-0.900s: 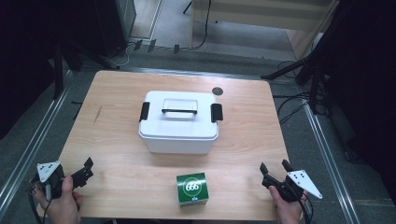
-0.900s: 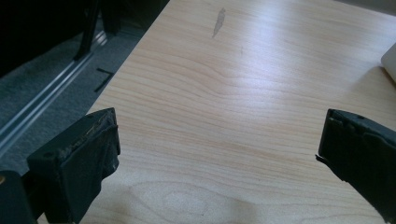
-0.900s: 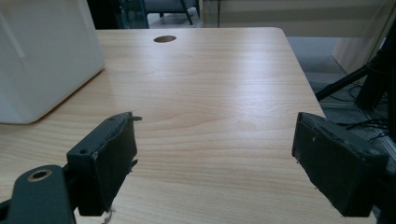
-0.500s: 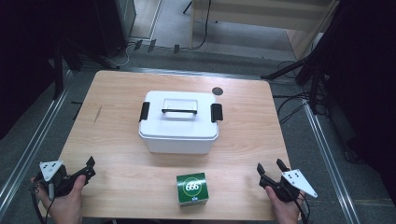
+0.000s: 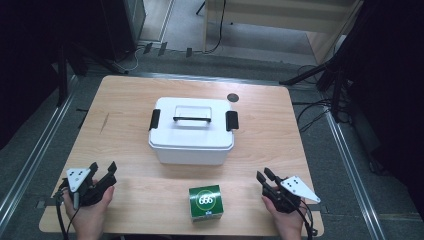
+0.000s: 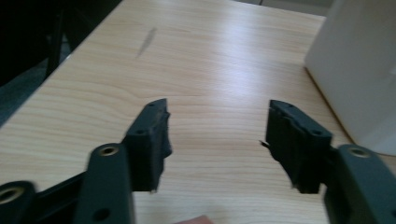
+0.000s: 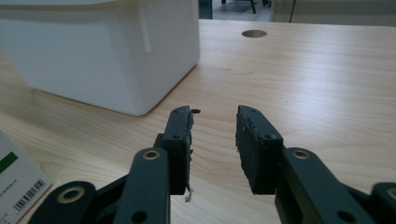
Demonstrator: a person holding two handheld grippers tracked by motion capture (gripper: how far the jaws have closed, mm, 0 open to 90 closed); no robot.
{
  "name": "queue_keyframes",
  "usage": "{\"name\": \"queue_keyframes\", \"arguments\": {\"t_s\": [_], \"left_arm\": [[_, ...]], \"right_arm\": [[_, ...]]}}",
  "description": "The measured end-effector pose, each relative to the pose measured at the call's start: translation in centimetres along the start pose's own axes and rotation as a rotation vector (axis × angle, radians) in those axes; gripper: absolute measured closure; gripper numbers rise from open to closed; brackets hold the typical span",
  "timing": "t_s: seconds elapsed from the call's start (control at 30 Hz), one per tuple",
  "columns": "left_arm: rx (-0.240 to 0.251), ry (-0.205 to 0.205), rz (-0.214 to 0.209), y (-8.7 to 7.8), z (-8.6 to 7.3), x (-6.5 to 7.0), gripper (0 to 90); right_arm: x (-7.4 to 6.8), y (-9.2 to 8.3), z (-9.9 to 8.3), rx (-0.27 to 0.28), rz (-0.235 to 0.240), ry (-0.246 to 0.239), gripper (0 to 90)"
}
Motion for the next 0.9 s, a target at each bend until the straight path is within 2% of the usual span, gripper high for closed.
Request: {"name": "queue_keyframes", "arguments": {"t_s": [0.03, 0.07, 0.17, 0.23, 0.3, 0.37, 0.47, 0.6, 0.77, 0.9], "left_arm": [[-0.003, 0.009, -0.011, 0.2, 0.0, 0.5, 49.9], [-0.005, 0.018, -0.026, 0.5, 0.0, 1.2, 49.9], [-0.012, 0.052, -0.069, 1.1, 0.0, 2.9, 63.4], [-0.013, 0.056, -0.098, 1.5, 0.1, 3.8, 70.3], [-0.022, 0.063, -0.113, 1.8, 0.2, 4.5, 73.4], [-0.037, 0.082, -0.136, 2.4, 0.2, 5.4, 79.7], [-0.056, 0.096, -0.169, 3.2, 0.3, 6.8, 87.4], [-0.078, 0.105, -0.188, 4.2, 0.5, 8.0, 89.8], [-0.108, 0.100, -0.206, 5.5, 0.8, 8.9, 89.9], [-0.126, 0.106, -0.227, 5.9, 0.5, 10.0, 90.0]], "right_arm": [[-0.7, 0.5, 0.1, 0.000, 0.008, -0.018, 68.4], [-0.7, 0.5, 0.1, 0.000, 0.008, -0.018, 70.1], [-1.8, 1.7, 0.4, -0.010, 0.023, -0.028, 76.7], [-2.1, 2.2, 0.5, -0.011, 0.030, -0.044, 79.5], [-2.4, 2.8, 0.8, -0.014, 0.042, -0.038, 82.7], [-2.5, 3.5, 1.0, -0.025, 0.030, -0.051, 84.6], [-2.7, 4.2, 1.4, -0.031, 0.042, -0.044, 87.5], [-3.5, 5.8, 1.8, -0.045, 0.066, -0.053, 89.5], [-4.4, 8.2, 2.5, -0.072, 0.082, -0.067, 89.6], [-4.8, 9.0, 2.6, -0.079, 0.096, -0.055, 89.6]]}}
Point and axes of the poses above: each handheld gripper's, and its own axes: y roughly forward along the jaws, z roughly out of its top, x roughly to its right, the point moved 7 cm from there along y, roughly forward along the jaws, and after that the axes turned 3 degrees about -z, right-handed, at the moved point
